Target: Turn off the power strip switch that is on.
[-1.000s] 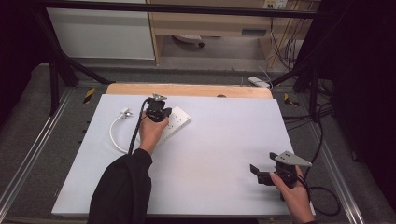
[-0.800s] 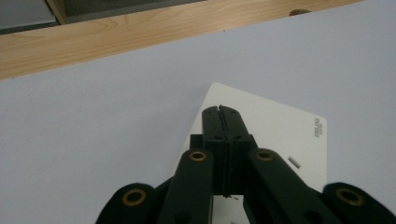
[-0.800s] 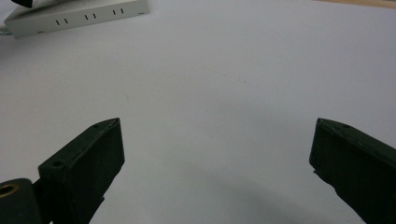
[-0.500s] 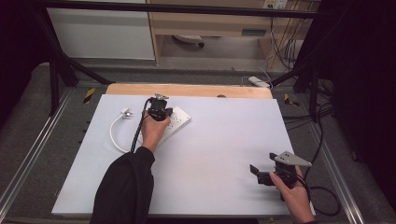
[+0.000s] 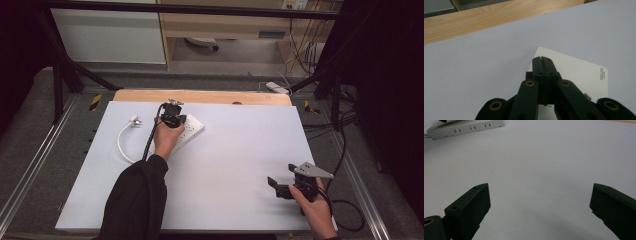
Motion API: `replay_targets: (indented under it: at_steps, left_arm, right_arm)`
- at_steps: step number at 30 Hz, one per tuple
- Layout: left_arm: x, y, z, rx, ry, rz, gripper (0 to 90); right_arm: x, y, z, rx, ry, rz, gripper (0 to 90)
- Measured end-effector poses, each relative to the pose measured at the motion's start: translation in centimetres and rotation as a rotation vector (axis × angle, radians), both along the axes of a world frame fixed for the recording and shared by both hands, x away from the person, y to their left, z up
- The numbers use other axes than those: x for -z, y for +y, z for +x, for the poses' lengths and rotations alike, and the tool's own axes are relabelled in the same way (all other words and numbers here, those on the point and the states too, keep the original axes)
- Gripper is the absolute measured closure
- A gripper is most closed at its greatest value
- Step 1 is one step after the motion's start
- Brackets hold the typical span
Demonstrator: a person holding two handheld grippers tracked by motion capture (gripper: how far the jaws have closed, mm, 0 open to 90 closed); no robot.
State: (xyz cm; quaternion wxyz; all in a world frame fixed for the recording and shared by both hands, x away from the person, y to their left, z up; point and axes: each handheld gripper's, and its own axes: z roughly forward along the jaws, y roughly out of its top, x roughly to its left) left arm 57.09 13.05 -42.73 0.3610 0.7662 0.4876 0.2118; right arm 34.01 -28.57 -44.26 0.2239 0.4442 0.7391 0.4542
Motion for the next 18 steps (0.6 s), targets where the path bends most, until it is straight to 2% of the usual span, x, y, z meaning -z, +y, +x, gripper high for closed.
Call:
replay_targets:
  at_steps: [3,9,12,16,18]
  left_arm:
    - [-0.05,-0.04,0.09,0.006,0.006,0.002,90.0]
    - [0.06,-0.39,-0.03,0.025,0.0,0.039,90.0]
    - [0.06,-0.56,0.02,0.018,0.009,0.019,90.0]
    - [0.14,-0.66,-0.11,0.021,-0.005,0.022,90.0]
    - [0.19,-0.63,-0.22,0.018,-0.006,0.006,90.0]
  right_arm:
    - [0.03,-0.02,0.02,-0.001,-0.001,-0.002,3.7]
    - [0.06,-0.01,0.03,-0.001,0.002,-0.002,3.7]
    - [0.07,-0.01,0.02,0.0,0.003,-0.003,3.7]
    - [0.05,-0.02,0.03,0.001,0.001,0.0,3.7]
    - [0.04,-0.03,0.03,0.001,0.001,0.001,3.7]
